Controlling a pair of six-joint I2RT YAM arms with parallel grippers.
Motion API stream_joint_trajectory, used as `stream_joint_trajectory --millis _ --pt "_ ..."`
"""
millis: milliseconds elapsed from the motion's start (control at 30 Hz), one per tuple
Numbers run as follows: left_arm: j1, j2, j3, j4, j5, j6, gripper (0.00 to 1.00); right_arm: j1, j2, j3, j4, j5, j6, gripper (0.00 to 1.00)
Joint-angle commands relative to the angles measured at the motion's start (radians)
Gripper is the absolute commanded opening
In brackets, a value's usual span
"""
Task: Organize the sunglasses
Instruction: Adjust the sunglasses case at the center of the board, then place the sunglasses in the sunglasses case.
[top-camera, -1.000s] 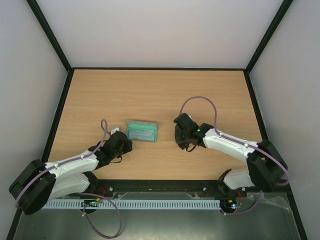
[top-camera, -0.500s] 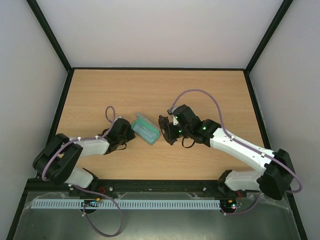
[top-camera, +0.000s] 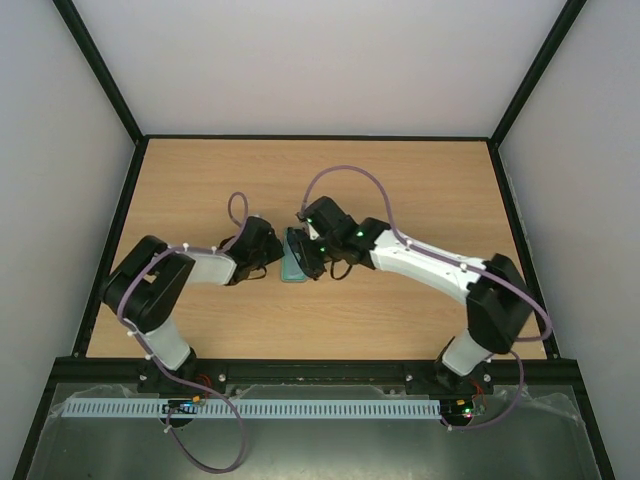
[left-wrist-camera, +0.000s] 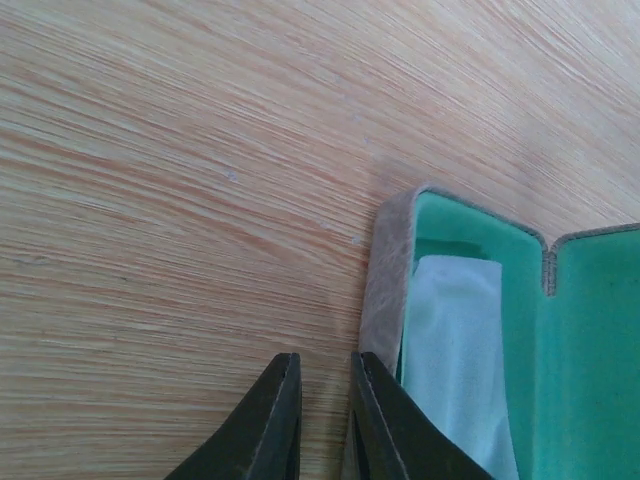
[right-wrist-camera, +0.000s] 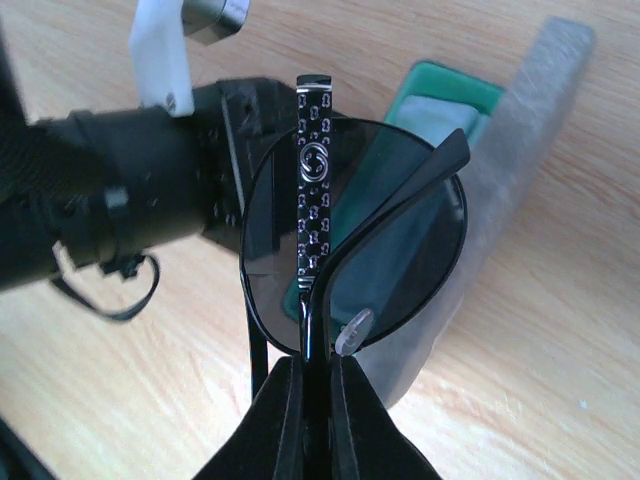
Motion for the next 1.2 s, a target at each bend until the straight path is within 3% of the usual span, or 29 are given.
stream_joint_trajectory --millis 0,267,700,1167 --pt "0.032 -0.004 -0.03 0.036 0.058 0.018 0.18 0.016 0.108 0.104 -0.02 0.073 0.02 0.01" --pt "0.042 -0.266 -0.178 -0.023 0.019 -0.006 0.25 0.05 0.234 0.238 -0.042 0.189 0.125 0.01" --pt "0.042 -0.371 -0.299 0.042 0.063 -0.028 0.25 0.064 0.457 0.355 -0.06 0.309 0.259 0.01" --pt "0.047 -0.425 -0.343 0.053 0.096 -0.017 0.26 0.058 0.523 0.357 -0.093 0.408 0.337 0.01"
